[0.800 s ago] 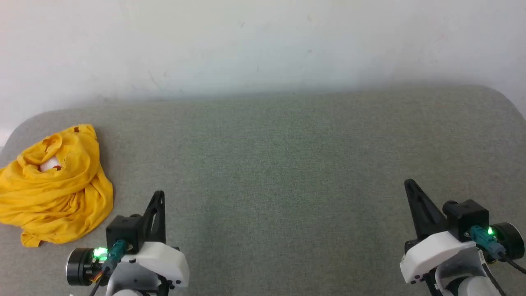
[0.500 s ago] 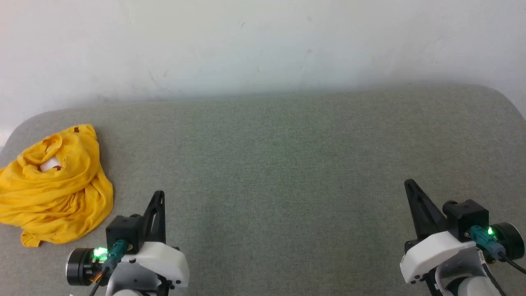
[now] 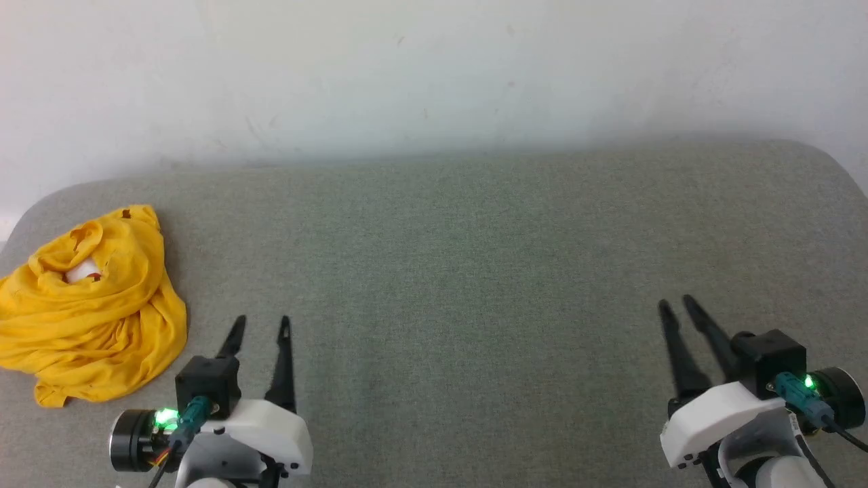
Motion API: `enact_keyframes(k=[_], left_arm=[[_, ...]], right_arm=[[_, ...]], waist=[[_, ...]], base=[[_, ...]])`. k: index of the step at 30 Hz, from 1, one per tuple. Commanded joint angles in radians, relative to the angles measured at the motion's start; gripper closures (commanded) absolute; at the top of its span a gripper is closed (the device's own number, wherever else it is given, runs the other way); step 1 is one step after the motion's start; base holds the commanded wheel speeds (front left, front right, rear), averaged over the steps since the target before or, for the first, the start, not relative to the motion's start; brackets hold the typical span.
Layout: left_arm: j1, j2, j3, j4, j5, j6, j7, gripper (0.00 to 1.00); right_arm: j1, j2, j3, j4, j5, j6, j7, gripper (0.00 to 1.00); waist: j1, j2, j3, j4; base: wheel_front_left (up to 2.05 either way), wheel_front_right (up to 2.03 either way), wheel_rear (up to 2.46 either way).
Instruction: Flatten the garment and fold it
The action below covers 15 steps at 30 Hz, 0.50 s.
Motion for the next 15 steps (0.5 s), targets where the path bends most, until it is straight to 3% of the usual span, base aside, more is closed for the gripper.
enact_keyframes(k=[1,15], left_arm=[[0.003,0.0,-0.001,0.001,-0.002,0.0,-0.005,0.0],[0.018,-0.001,-0.008,0.003,-0.015,0.003,-0.035,0.0]], right_arm=[[0.002,0.0,-0.004,0.001,0.006,0.0,-0.005,0.0],[0.012,0.001,-0.035,0.011,0.033,0.0,-0.034,0.0]], waist=[[0.0,0.0,0.0,0.0],[0.0,0.0,0.001,-0.001]], base=[[0.0,0.0,0.0],[0.0,0.0,0.0]])
